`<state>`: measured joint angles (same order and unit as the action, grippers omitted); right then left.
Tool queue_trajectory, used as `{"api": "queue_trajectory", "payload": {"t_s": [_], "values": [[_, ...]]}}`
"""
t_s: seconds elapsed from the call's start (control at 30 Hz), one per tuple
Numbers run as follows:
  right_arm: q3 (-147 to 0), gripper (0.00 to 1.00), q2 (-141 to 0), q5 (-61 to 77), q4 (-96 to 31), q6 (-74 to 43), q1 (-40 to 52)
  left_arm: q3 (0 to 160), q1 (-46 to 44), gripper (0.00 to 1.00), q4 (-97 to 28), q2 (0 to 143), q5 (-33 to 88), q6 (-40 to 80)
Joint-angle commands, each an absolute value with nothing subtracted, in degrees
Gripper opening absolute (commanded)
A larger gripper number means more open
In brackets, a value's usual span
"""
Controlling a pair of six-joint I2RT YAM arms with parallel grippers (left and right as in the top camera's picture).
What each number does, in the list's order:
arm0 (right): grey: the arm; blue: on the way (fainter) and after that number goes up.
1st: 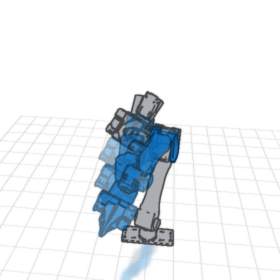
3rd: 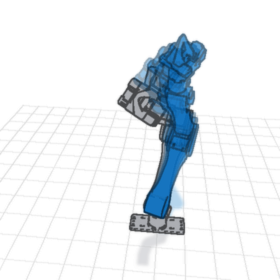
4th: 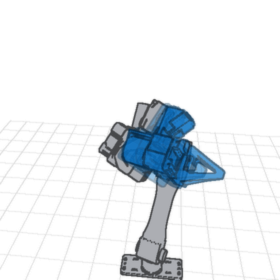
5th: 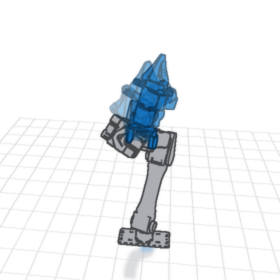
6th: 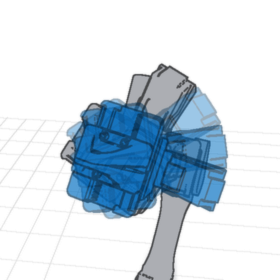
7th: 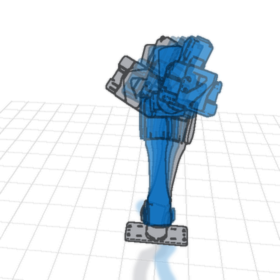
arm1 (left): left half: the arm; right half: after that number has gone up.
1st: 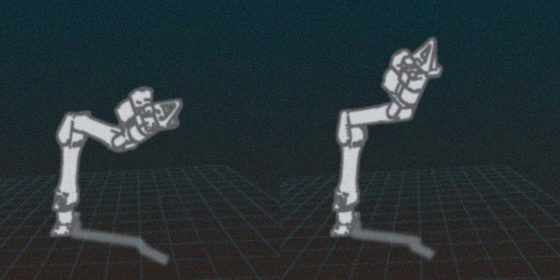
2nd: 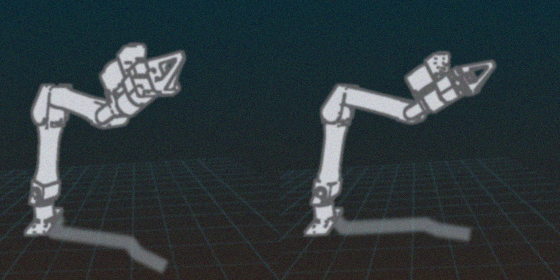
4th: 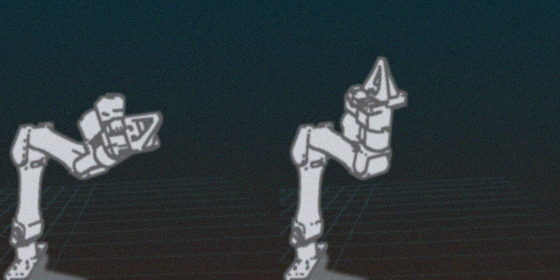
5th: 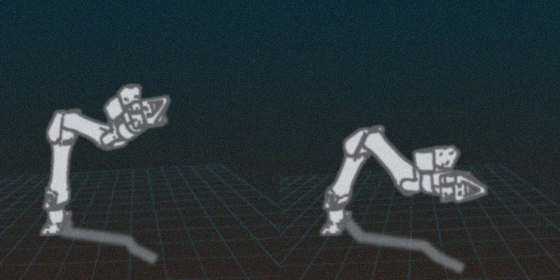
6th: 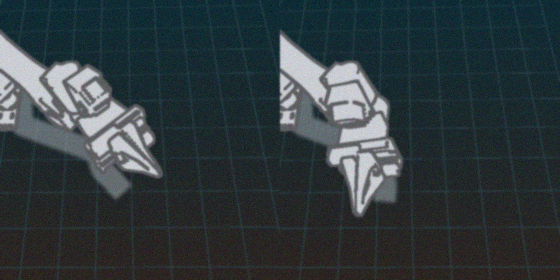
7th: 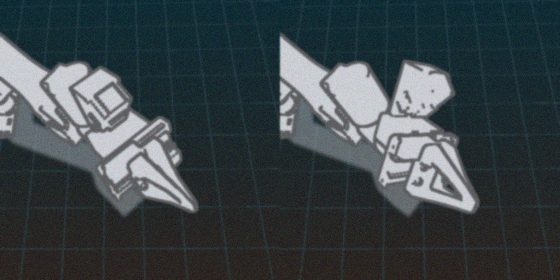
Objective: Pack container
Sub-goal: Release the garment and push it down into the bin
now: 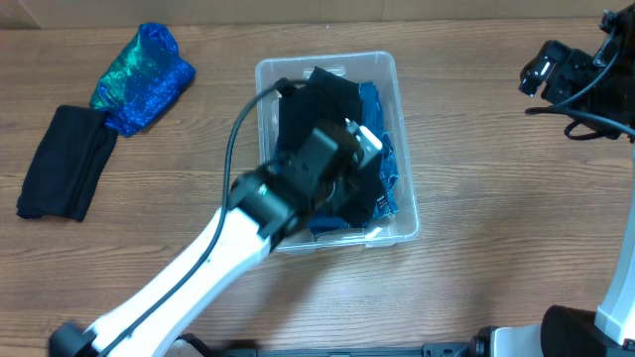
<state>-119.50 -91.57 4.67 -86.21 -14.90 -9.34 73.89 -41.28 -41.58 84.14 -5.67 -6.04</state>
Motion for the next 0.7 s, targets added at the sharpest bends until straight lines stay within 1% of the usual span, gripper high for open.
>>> {"api": "queue_trajectory", "payload": {"t_s": [0.0,0.03,0.17,0.23,0.3,0.53,0.63,0.67], "values": [[-119.9,1.0,-90.7,4.6,-86.0,-14.5,-9.4,74.6,-37.5,0.06,-43.0,91.7,8.6,5.9],[-119.9,1.0,-90.7,4.6,-86.0,-14.5,-9.4,74.6,-37.1,0.04,-43.9,94.1,12.0,6.7],[-119.9,1.0,-90.7,4.6,-86.0,-14.5,-9.4,74.6,-37.2,0.04,-48.9,100.0,21.1,11.5],[-119.9,1.0,-90.7,4.6,-86.0,-14.5,-9.4,74.6,-37.5,0.04,-52.1,103.1,27.8,12.9],[-119.9,1.0,-90.7,4.6,-85.8,-14.5,-9.4,74.6,-37.5,0.04,-53.3,104.3,30.0,12.9],[-119.9,1.0,-90.7,4.6,-86.2,-14.5,-9.4,78.2,-36.7,0.04,-52.0,102.7,28.8,11.6],[-119.9,1.0,-90.7,4.6,-86.2,-14.5,-9.4,85.2,-36.1,0.06,-55.5,98.6,18.5,10.2],[-119.9,1.0,-90.7,4.6,-86.2,-14.5,-9.4,87.3,-36.0,0.13,-56.7,97.5,14.5,9.9]]}}
